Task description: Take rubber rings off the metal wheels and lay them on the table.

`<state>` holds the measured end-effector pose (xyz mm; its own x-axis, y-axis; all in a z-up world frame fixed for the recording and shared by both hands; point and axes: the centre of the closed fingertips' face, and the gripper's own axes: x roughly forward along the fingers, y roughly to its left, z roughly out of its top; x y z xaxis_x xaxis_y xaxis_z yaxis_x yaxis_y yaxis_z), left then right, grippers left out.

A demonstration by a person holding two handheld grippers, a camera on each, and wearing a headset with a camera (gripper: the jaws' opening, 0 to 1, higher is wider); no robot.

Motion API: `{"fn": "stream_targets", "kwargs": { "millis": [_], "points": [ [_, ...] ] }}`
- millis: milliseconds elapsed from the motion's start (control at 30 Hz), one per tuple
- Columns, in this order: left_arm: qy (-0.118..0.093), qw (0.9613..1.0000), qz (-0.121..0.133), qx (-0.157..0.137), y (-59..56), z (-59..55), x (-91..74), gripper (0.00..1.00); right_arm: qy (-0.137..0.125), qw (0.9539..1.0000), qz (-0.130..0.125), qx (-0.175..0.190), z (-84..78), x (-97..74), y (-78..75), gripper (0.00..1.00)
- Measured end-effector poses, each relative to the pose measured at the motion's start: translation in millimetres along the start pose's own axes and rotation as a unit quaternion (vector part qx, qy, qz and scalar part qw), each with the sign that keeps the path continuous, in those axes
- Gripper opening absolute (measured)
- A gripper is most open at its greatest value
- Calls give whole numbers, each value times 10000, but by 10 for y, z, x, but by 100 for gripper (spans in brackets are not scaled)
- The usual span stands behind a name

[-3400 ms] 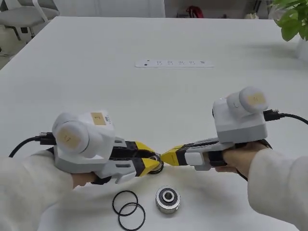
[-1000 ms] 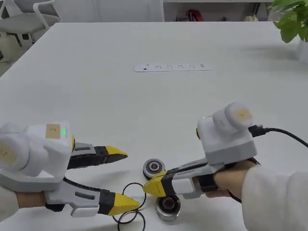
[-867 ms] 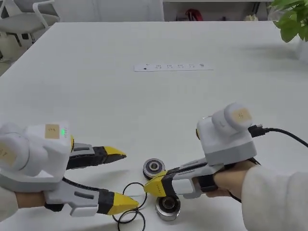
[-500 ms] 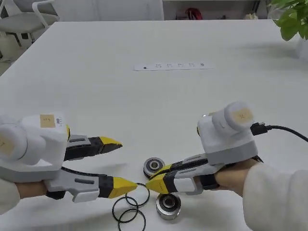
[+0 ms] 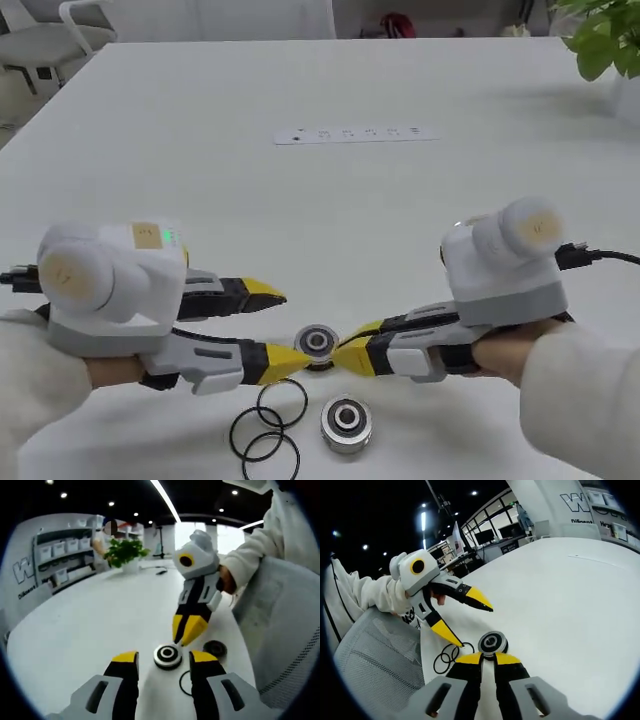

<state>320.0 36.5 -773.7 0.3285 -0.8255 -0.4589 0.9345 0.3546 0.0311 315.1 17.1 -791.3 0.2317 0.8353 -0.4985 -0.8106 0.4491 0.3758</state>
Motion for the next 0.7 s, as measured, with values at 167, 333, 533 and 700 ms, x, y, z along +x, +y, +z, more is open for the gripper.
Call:
{"fn": "stream_targets", "kwargs": {
  "millis": [167, 333, 533, 700],
  "points": [
    [127, 9997, -23, 198, -42, -33, 96, 34, -40, 9999, -123, -49, 6, 3, -70, 13],
    [293, 9991, -57, 310, -61, -105, 152, 27, 139, 9995, -136, -251, -101, 49, -81, 20],
    [162, 9999, 39, 22, 16, -66, 133, 21, 133, 9980, -157, -602, -91, 102, -75, 23],
    [194, 9996, 108, -145, 51, -105, 138, 15, 158, 9964, -151, -814, -96, 135, -59, 22]
  ]
}}
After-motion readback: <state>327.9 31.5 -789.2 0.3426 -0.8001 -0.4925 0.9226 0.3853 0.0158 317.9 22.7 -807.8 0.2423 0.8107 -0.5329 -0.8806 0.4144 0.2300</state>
